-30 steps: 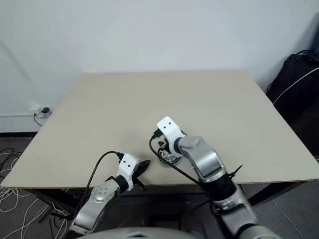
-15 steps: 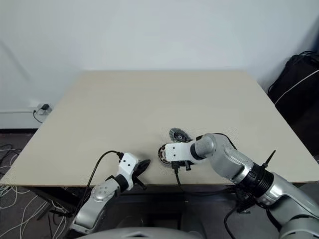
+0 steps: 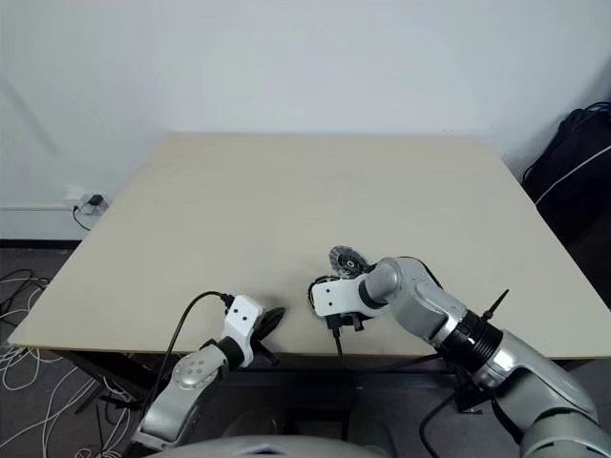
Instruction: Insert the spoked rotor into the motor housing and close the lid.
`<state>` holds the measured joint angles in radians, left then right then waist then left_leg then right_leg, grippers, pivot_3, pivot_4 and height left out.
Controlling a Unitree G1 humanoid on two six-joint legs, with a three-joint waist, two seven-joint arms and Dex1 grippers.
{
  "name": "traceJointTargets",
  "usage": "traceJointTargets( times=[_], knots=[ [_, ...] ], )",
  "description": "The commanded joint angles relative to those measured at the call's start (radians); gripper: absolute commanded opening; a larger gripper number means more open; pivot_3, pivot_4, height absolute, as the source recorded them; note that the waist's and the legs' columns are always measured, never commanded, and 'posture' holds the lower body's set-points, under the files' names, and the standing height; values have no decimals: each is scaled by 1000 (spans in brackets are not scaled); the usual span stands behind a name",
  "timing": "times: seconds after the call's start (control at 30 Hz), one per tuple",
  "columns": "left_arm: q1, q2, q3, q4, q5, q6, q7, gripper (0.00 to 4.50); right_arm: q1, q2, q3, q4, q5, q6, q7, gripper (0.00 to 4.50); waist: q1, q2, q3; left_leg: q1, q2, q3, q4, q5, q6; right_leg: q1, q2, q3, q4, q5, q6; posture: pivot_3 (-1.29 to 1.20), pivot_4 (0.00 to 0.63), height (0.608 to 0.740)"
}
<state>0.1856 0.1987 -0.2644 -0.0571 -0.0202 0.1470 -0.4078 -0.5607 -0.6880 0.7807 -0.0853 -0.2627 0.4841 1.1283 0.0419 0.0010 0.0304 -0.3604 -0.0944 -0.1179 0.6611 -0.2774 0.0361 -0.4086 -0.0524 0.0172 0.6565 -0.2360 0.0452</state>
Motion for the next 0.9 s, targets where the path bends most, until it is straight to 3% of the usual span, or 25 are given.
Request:
traceJointTargets(
  times=[0.03,0.13,0.33,0.63,0.9],
  knots=[
    [0,-6,10,-51,-8,-14,10,0,-18,4,-18,23,-27,-27,22,1852,0,0,0,0,0,0,0,0,0,0,0,0,0,0,0,0,0,740],
    [4,-6,11,-54,-9,-14,13,0,-12,3,-20,35,-40,-37,33,1675,0,0,0,0,0,0,0,0,0,0,0,0,0,0,0,0,0,740],
    [9,-6,10,-62,-8,-12,17,0,4,16,-36,44,-68,-43,26,103,2,0,0,0,0,0,0,0,0,0,0,0,0,0,0,0,0,740],
    [1,-7,2,-62,-6,-6,8,0,44,26,-96,-15,-50,3,30,101,2,0,0,0,0,0,0,0,0,0,0,0,0,0,0,0,0,740],
    [-9,-12,-4,-53,-5,-4,2,0,52,144,-165,-63,5,262,-16,101,0,0,0,-1,0,0,0,0,0,-1,0,1,1,2,-3,0,0,740]
  ],
)
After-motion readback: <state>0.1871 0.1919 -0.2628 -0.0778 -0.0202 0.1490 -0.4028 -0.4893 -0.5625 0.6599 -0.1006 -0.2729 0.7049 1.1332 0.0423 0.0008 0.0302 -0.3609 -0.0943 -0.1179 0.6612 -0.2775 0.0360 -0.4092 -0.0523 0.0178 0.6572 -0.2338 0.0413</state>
